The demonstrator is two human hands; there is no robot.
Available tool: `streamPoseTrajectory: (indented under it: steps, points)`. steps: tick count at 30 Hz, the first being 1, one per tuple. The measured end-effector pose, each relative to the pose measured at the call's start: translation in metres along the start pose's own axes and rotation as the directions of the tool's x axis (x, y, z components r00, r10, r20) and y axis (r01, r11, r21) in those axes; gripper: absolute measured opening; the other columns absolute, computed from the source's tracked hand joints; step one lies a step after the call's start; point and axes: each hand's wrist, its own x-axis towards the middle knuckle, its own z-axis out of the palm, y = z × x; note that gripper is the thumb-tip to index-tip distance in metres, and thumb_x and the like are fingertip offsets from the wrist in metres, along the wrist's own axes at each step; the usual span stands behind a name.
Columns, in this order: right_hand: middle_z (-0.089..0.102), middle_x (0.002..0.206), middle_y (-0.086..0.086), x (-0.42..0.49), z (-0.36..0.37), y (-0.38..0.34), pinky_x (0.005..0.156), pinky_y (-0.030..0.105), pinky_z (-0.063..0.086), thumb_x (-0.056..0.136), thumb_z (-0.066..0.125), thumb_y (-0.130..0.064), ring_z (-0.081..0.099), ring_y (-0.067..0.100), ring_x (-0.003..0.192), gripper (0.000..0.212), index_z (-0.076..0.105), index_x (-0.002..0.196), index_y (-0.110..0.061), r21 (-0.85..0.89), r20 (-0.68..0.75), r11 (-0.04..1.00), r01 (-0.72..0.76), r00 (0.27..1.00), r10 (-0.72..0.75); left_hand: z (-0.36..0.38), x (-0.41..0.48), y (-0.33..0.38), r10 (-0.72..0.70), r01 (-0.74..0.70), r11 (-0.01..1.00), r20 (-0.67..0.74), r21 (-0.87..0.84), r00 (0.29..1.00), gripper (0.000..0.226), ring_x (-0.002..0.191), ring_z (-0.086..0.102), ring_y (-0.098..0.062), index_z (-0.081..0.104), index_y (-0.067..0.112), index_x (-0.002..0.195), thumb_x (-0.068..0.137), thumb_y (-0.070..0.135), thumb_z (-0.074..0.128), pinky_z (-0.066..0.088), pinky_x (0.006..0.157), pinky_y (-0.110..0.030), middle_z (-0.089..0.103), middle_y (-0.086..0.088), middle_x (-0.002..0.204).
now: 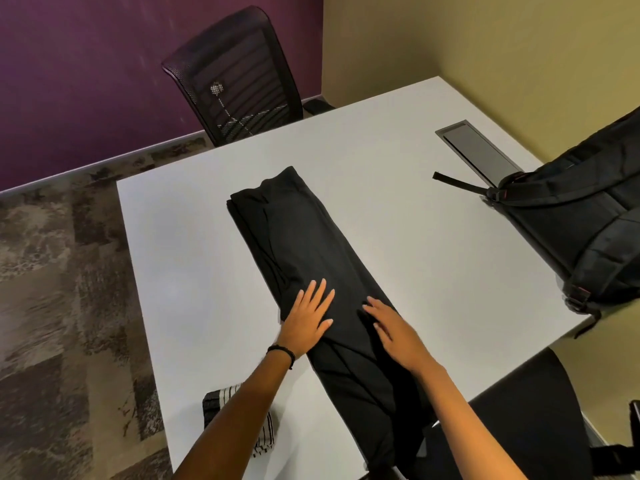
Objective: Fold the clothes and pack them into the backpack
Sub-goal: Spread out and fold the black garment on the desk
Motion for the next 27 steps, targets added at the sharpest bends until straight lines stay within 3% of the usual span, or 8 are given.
streamPoseTrajectory:
  steps: [3, 6, 10, 12, 14, 16, 21, 27]
  points:
    - [0.006, 0.153, -0.013, 0.005, 0.021, -0.005, 0.115, 0.021, 0.003, 0.09, 0.01, -0.055, 0.0, 0.003, 0.141, 0.069, 0.024, 0.148, -0.021, -0.088, 0.18, 0.991, 0.104, 0.98, -0.087, 0.014, -0.002, 0.0, -0.047, 0.038, 0.986, 0.053, 0.165, 0.997, 0.058, 0.136, 0.037, -0.032, 0.04, 0.015, 0.141, 0.091, 0.044, 0.04, 0.041, 0.105, -0.048, 0.036, -0.013, 0.149]
    - [-0.011, 0.152, -0.01, -0.002, 0.04, -0.001, 0.115, 0.029, -0.003, 0.081, -0.006, -0.063, -0.014, 0.008, 0.14, 0.078, 0.005, 0.148, -0.026, -0.209, 0.284, 0.969, 0.135, 0.956, -0.072, 0.019, -0.003, 0.004, -0.049, 0.038, 0.987, 0.068, 0.159, 0.996, 0.071, 0.129, 0.048, -0.032, 0.044, 0.015, 0.136, 0.077, 0.046, 0.07, 0.044, 0.098, -0.047, 0.05, -0.011, 0.14]
    - [-0.017, 0.152, -0.01, -0.009, 0.054, 0.007, 0.118, 0.033, -0.003, 0.082, -0.007, -0.064, -0.017, 0.009, 0.141, 0.07, -0.006, 0.144, -0.032, -0.237, 0.294, 0.967, 0.096, 0.956, -0.023, 0.019, 0.0, 0.006, -0.046, 0.038, 0.987, 0.046, 0.155, 0.998, 0.059, 0.13, 0.039, -0.03, 0.035, 0.017, 0.134, 0.085, 0.048, 0.043, 0.047, 0.095, -0.046, 0.056, -0.008, 0.135]
    - [-0.016, 0.152, -0.011, -0.007, 0.052, 0.007, 0.118, 0.031, -0.004, 0.082, -0.005, -0.063, -0.017, 0.008, 0.141, 0.069, -0.005, 0.145, -0.033, -0.236, 0.292, 0.967, 0.096, 0.956, -0.024, 0.021, 0.003, 0.002, -0.097, 0.081, 0.988, 0.119, 0.131, 0.988, 0.07, 0.127, 0.048, -0.029, 0.037, 0.017, 0.134, 0.079, 0.052, 0.061, 0.048, 0.094, -0.045, 0.057, -0.006, 0.133]
    - [-0.01, 0.153, -0.013, -0.004, 0.048, 0.006, 0.116, 0.027, -0.004, 0.083, -0.002, -0.063, -0.012, 0.005, 0.142, 0.07, 0.002, 0.147, -0.032, -0.218, 0.293, 0.97, 0.107, 0.955, -0.039, 0.013, 0.004, 0.004, -0.095, 0.084, 0.993, 0.145, 0.08, 0.985, 0.079, 0.128, 0.049, -0.028, 0.04, 0.019, 0.137, 0.073, 0.052, 0.072, 0.045, 0.099, -0.044, 0.052, -0.007, 0.138]
    - [0.006, 0.154, -0.013, 0.0, 0.042, 0.005, 0.117, 0.026, 0.004, 0.085, 0.003, -0.063, 0.003, 0.005, 0.143, 0.073, 0.019, 0.147, -0.029, -0.186, 0.252, 0.978, 0.1, 0.966, -0.051, 0.004, 0.001, 0.004, -0.057, 0.056, 0.998, 0.136, 0.015, 0.989, 0.066, 0.143, 0.024, -0.028, 0.028, 0.019, 0.147, 0.091, 0.042, 0.055, 0.025, 0.114, -0.044, 0.026, -0.009, 0.155]
    - [0.052, 0.136, -0.004, 0.034, 0.022, -0.007, 0.108, 0.033, 0.037, 0.091, 0.014, -0.064, 0.049, 0.011, 0.125, 0.073, 0.06, 0.124, -0.018, -0.169, 0.018, 0.98, 0.102, 0.995, -0.1, -0.009, 0.002, -0.016, -0.202, 0.178, 0.97, -0.142, -0.165, 0.969, 0.053, 0.147, 0.008, -0.026, 0.023, 0.019, 0.149, 0.1, 0.026, 0.041, 0.013, 0.117, -0.034, 0.011, -0.005, 0.159]
    - [0.031, 0.151, 0.005, 0.103, 0.012, -0.019, 0.112, 0.032, 0.025, 0.095, 0.046, -0.034, 0.031, 0.022, 0.138, 0.049, 0.039, 0.141, -0.017, -0.103, -0.046, 0.994, -0.035, 0.998, 0.031, -0.025, 0.024, -0.056, -0.568, 0.451, 0.721, -0.075, -0.526, 0.82, 0.064, 0.147, 0.006, -0.028, 0.011, 0.016, 0.15, 0.098, 0.036, 0.043, 0.012, 0.118, -0.037, 0.001, -0.013, 0.159]
